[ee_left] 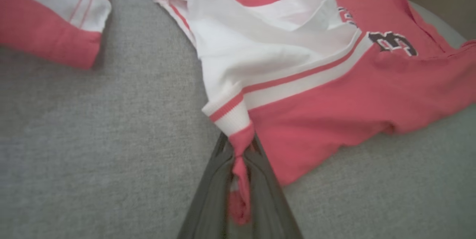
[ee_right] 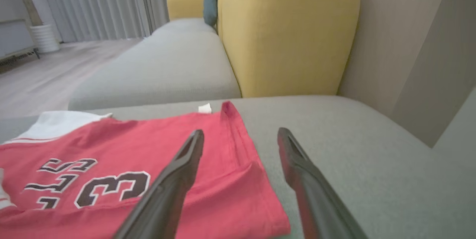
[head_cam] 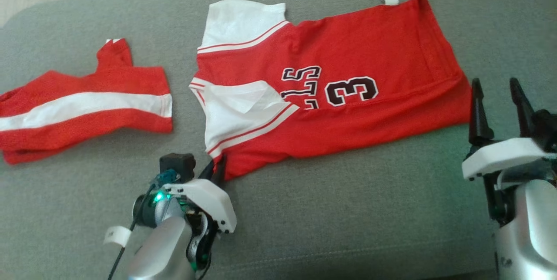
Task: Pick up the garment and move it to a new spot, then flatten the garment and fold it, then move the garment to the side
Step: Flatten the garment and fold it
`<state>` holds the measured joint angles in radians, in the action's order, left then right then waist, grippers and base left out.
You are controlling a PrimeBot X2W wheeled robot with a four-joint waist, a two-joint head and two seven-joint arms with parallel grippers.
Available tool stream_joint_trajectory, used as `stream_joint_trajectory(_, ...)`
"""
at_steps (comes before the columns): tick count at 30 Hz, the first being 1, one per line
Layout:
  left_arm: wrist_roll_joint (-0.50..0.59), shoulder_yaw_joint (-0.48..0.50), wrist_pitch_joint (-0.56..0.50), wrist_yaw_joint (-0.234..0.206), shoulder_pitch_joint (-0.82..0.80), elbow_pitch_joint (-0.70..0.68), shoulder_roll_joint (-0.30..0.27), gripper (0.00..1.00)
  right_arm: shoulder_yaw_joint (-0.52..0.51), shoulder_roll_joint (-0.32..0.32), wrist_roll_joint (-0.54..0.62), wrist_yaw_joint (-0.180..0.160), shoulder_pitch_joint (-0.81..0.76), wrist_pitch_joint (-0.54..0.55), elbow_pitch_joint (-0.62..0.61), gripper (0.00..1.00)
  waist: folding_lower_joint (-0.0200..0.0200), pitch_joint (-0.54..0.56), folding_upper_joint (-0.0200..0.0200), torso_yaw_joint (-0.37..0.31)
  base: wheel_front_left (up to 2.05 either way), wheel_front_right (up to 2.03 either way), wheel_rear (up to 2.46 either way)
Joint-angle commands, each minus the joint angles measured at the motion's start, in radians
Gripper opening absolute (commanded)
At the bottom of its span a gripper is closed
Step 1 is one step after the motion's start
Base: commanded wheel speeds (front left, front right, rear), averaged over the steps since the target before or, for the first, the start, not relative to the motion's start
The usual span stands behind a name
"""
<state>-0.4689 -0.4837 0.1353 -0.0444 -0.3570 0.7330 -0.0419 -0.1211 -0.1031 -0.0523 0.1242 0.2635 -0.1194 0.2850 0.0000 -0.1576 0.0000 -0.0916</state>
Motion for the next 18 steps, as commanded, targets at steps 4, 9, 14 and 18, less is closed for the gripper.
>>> stream_joint_trajectory(4,0.013,0.012,0.068,-0.005,-0.054,-0.080,-0.008,0.00,-0.074,0.026,-0.005,0.007,0.086,0.103,0.086,1.00,0.0000,-0.015,0.0000,0.037,0.00,0.00,0.00)
stream_joint_trajectory(9,0.043,-0.017,0.089,-0.003,-0.071,-0.168,-0.012,0.00,-0.221,0.048,0.027,0.007,0.177,0.210,0.246,1.00,0.0000,-0.045,0.0000,0.074,0.00,0.00,0.00)
stream_joint_trajectory(14,0.055,-0.032,0.083,-0.008,-0.078,-0.228,-0.019,0.00,-0.324,0.051,0.148,0.007,0.244,0.221,0.337,1.00,0.0000,-0.078,0.0000,0.097,0.00,0.00,0.00)
stream_joint_trajectory(18,0.059,-0.038,0.075,-0.013,-0.077,-0.263,-0.027,0.00,-0.388,0.052,0.202,0.007,0.289,0.226,0.404,1.00,0.0000,-0.098,0.0000,0.109,0.00,0.00,0.00)
